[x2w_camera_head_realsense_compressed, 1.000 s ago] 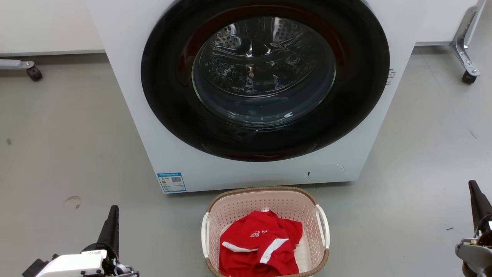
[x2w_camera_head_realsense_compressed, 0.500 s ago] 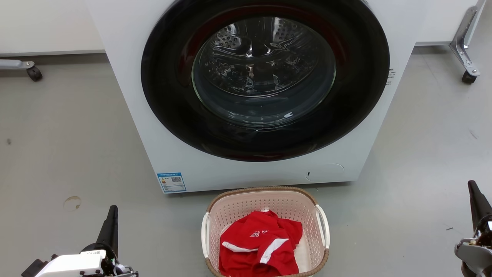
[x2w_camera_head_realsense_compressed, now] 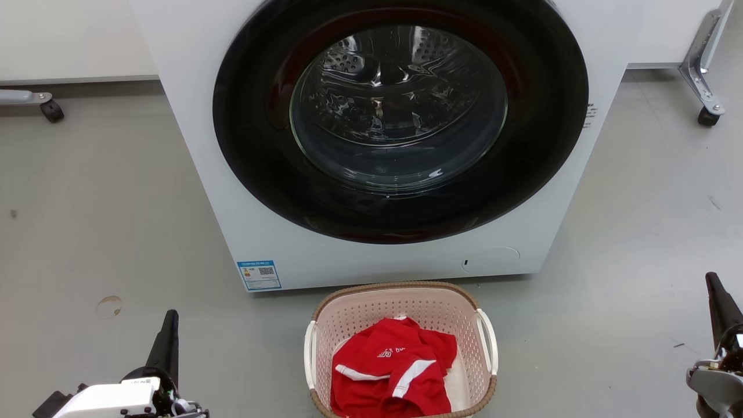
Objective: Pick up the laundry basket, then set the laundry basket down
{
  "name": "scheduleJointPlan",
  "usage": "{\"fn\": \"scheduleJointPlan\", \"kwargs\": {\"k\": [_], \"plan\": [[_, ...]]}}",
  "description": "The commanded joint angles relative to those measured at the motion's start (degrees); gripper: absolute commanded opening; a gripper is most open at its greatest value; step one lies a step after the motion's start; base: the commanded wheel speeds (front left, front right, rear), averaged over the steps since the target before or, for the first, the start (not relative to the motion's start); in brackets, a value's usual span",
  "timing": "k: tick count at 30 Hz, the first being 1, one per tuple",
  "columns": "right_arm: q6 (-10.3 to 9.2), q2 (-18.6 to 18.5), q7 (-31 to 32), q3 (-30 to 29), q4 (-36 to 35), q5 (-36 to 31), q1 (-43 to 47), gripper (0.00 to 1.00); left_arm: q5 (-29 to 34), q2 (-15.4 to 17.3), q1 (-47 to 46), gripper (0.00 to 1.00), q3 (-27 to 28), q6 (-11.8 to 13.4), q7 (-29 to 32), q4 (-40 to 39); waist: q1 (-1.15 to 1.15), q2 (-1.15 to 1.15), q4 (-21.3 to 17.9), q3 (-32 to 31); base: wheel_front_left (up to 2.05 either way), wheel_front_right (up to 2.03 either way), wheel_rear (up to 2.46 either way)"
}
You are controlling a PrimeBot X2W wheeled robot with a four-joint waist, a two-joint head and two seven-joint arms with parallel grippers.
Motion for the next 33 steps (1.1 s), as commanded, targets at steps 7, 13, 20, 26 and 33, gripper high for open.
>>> {"fn": "scheduleJointPlan", "kwargs": {"k": [7, 13, 20, 26, 33], "plan": [[0.28, -1.45, 0.34, 0.66, -1.73, 0.05, -2.77, 0.0, 0.14, 0.41, -3.12, 0.0, 1.94, -0.6, 0.33, -1.29, 0.0, 0.0, 0.0, 0.0, 0.0, 0.0, 0.0], [0.28, -1.43, 0.36, 0.64, -1.73, 0.03, -2.77, 0.0, 0.19, 0.37, -3.13, 0.0, 2.0, -0.6, 0.38, -1.29, 0.0, 0.0, 0.0, 0.0, 0.0, 0.0, 0.0], [0.28, -1.42, 0.37, 0.62, -1.73, 0.02, -2.77, 0.0, 0.24, 0.33, -3.13, 0.0, 2.06, -0.6, 0.43, -1.29, 0.0, 0.0, 0.0, 0.0, 0.0, 0.0, 0.0], [0.28, -1.41, 0.39, 0.6, -1.73, 0.0, -2.77, 0.0, 0.29, 0.28, -3.14, 0.0, 2.12, -0.6, 0.48, -1.29, 0.0, 0.0, 0.0, 0.0, 0.0, 0.0, 0.0], [0.28, -1.4, 0.4, 0.59, -1.73, -0.01, -2.77, 0.0, 0.34, 0.25, -3.14, 0.0, 2.18, -0.6, 0.52, -1.29, 0.0, 0.0, 0.0, 0.0, 0.0, 0.0, 0.0]]}}
